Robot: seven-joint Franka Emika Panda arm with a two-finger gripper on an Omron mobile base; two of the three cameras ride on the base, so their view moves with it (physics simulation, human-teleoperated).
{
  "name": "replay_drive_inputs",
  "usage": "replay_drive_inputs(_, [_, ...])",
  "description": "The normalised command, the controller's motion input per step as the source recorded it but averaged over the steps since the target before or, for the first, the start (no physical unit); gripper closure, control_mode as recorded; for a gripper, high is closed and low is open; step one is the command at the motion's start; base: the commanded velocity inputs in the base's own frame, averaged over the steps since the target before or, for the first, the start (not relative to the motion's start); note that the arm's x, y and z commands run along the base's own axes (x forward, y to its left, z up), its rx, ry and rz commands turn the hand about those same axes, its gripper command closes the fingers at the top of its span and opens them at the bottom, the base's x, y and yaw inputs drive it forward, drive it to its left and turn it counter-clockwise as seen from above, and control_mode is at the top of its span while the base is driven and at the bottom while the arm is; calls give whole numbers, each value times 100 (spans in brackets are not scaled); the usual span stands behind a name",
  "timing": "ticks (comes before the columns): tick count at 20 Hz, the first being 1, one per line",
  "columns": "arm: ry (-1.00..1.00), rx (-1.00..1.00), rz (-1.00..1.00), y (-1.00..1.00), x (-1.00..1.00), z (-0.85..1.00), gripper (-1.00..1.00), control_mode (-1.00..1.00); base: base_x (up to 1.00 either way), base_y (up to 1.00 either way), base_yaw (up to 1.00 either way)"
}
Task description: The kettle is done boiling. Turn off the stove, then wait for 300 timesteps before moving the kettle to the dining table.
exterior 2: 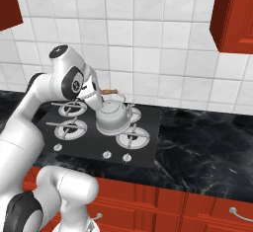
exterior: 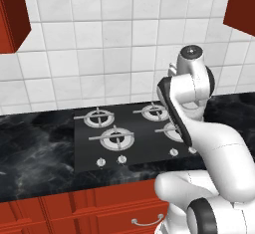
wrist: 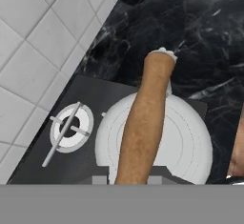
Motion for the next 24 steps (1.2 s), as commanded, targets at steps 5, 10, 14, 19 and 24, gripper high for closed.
replay_drive_inputs(5, [0, 0, 0, 0, 0, 0, 100, -100, 0, 0, 0])
replay_drive_inputs(10, [0, 0, 0, -1, -3, 0, 100, 100, -5, -3, -2])
replay_drive_inputs(14, [0, 0, 0, 0, 0, 0, 100, 100, -27, -13, -18])
replay_drive_inputs(19, [0, 0, 0, 0, 0, 0, 100, 100, -24, -9, -29])
replay_drive_inputs(24, [0, 0, 0, 0, 0, 0, 100, 100, -28, -7, -38])
